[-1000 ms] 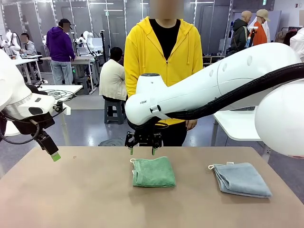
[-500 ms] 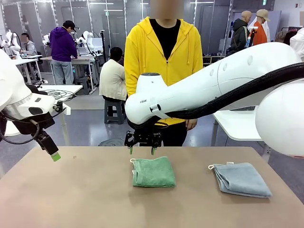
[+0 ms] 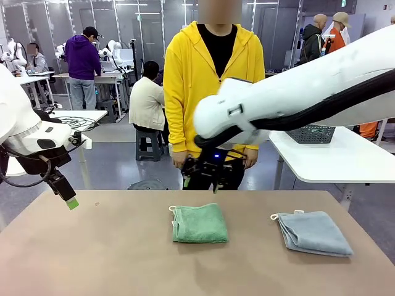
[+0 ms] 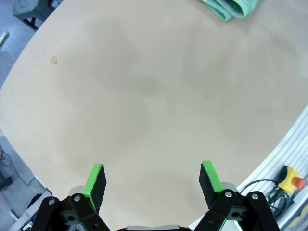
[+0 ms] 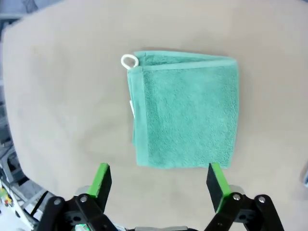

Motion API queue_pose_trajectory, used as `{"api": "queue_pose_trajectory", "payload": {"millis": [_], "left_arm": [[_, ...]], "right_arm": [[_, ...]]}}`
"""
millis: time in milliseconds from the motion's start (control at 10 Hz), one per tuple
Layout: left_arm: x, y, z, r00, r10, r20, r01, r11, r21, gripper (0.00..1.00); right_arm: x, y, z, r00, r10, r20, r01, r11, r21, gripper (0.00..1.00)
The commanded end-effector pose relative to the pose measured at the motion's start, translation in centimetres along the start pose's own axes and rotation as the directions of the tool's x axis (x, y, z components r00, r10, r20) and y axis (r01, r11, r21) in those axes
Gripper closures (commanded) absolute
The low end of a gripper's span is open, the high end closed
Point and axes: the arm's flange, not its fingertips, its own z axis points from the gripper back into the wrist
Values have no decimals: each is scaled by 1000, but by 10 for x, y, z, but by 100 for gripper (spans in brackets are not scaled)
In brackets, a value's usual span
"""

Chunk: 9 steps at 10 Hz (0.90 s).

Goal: Fold the towels and place them in the basket.
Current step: Stack the folded Towel with hook on the right side of the table.

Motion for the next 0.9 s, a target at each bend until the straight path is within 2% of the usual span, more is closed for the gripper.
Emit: {"api": "queue_pose_trajectory", "payload": {"millis": [0, 200, 400, 600, 800], "left_arm": [[3, 1, 2, 1000, 7, -12, -7, 1000, 12, 2], [3, 1, 2, 1000, 7, -12, -7, 1000, 12, 2], [3, 1, 2, 1000, 7, -12, -7, 1000, 12, 2], [3, 1, 2, 1000, 7, -12, -7, 1000, 12, 2], [3, 1, 2, 1000, 7, -12, -7, 1000, 12, 2]], "right_arm": [[-21, -57, -6, 999, -40, -14, 42, 986, 163, 0], [-20, -91, -21, 995, -95, -34, 101, 967, 232, 0], [-19, -114, -46, 993, -114, 17, 104, 948, 300, 0], [-13, -137, -65, 995, -98, 0, 90, 917, 389, 0], [-7, -148, -81, 996, -88, -3, 81, 899, 430, 0]]}}
